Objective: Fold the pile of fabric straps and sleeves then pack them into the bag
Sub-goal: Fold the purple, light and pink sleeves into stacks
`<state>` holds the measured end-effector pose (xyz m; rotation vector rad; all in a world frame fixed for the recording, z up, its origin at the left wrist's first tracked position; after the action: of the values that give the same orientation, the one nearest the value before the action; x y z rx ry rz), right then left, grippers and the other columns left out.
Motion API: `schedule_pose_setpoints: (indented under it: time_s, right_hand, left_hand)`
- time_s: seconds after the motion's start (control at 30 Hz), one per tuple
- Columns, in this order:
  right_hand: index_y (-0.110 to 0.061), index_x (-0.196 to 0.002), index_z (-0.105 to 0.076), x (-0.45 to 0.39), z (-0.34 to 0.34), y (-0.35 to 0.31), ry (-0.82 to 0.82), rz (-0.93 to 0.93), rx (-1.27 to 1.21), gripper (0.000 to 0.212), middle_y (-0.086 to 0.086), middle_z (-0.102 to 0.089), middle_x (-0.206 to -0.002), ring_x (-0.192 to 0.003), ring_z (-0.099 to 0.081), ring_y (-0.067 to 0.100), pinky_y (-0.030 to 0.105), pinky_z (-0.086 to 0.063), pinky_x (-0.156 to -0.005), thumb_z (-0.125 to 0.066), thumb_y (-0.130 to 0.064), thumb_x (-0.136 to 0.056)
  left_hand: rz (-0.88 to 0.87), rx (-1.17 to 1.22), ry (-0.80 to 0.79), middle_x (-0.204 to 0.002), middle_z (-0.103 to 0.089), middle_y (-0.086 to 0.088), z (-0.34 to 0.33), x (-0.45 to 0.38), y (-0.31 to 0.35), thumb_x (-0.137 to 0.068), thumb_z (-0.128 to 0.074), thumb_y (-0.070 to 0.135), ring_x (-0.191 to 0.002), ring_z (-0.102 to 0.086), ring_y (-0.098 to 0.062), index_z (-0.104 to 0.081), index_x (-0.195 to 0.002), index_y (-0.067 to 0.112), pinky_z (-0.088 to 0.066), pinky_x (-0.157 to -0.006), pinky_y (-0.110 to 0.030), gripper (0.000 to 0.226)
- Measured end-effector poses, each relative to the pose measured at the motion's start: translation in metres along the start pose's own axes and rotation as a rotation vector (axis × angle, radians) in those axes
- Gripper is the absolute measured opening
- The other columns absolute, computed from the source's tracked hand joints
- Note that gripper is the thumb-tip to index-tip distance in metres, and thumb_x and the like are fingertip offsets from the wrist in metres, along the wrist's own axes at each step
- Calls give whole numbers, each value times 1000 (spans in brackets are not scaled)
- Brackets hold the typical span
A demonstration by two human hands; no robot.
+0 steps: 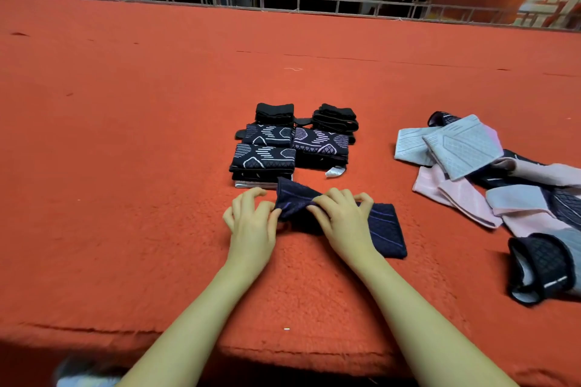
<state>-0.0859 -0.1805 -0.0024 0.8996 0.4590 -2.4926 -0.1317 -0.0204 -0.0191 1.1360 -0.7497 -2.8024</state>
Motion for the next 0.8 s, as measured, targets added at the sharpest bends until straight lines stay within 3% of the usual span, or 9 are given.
schedule_pose_setpoints:
  time_s: [0.13, 0.23, 0.33, 0.4, 0.53, 0.63, 0.7, 0.8]
  right_hand:
    - [-24, -78, -62, -7, 8, 7, 32, 48, 56, 33, -8, -54, -73, -77, -44, 15, 34, -19, -75, -40, -44, -92]
    - [-24, -74, -61, -1, 6, 4, -79, 141, -103, 45, -11, -54, -75, -76, -45, 14, 31, -16, -75, -32, -49, -97]
    - [-24, -68, -61, 10, 9, 12, -72, 87, -127, 41, -12, -59, -77, -75, -52, 15, 30, -15, -76, -38, -41, -96]
    - [-24, -70, -62, 14, 13, 25, -14, -7, -48, 33, -10, -59, -77, -73, -53, 17, 29, -14, -74, -41, -36, -93]
    - [-17, -87, -67, 17, 19, 58, -18, -228, 50, 30, 0, -63, -91, -82, -58, 27, 34, -20, -75, -41, -33, -85]
    - [-5, -119, -59, 24, 18, 90, -137, -450, 132, 37, 14, -56, -124, -111, -49, 36, 42, -22, -91, -52, -26, -89]
    - [0, -127, -50, 32, 18, 105, -220, -572, 185, 45, 18, -46, -137, -122, -40, 37, 44, -21, -97, -55, -27, -91]
    - [-1, -126, -51, 44, 15, 117, -323, -628, 260, 47, 19, -35, -146, -132, -30, 35, 43, -16, -102, -50, -35, -94]
  left_hand:
    - [-36, 56, 27, -120, -47, -8, 8, -17, -5, -90, -41, 30, -107, -37, -23, -62, -82, 11, -29, -83, -40, 29]
    - [-102, 34, 9, -118, -52, -9, 14, -19, -6, -88, -42, 31, -108, -40, -24, -56, -72, 12, -27, -85, -37, 29]
    - [-142, -58, 56, -103, -61, -12, 24, -16, -4, -83, -46, 31, -103, -44, -25, -47, -60, 13, -26, -82, -36, 29]
    - [-153, -132, 37, -102, -62, -12, 21, -17, 1, -82, -47, 32, -101, -45, -27, -52, -64, 12, -27, -81, -37, 28]
    - [-202, -257, -169, -111, -64, -10, -8, -14, 19, -82, -43, 36, -100, -54, -29, -66, -87, 11, -37, -81, -38, 34]
    - [-206, -278, -373, -126, -61, -8, -28, -16, 38, -86, -36, 42, -113, -56, -28, -67, -110, 13, -45, -87, -42, 49]
    - [-241, -292, -519, -151, -37, -5, -44, -13, 53, -95, -28, 47, -138, -33, -26, -48, -137, 18, -28, -106, -44, 55]
    - [-255, -299, -716, -161, -4, 1, -69, -4, 71, -100, -25, 50, -147, 0, -24, -18, -151, 27, -4, -115, -45, 57]
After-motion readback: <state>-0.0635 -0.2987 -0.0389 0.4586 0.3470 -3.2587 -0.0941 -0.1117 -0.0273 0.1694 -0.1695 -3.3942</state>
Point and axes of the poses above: each hand's wrist, its own x-axis away from the middle knuckle, its own z-axis out of the back of the hand, y = z × x, the point moved 6 cm from there along -x, towards the middle knuckle
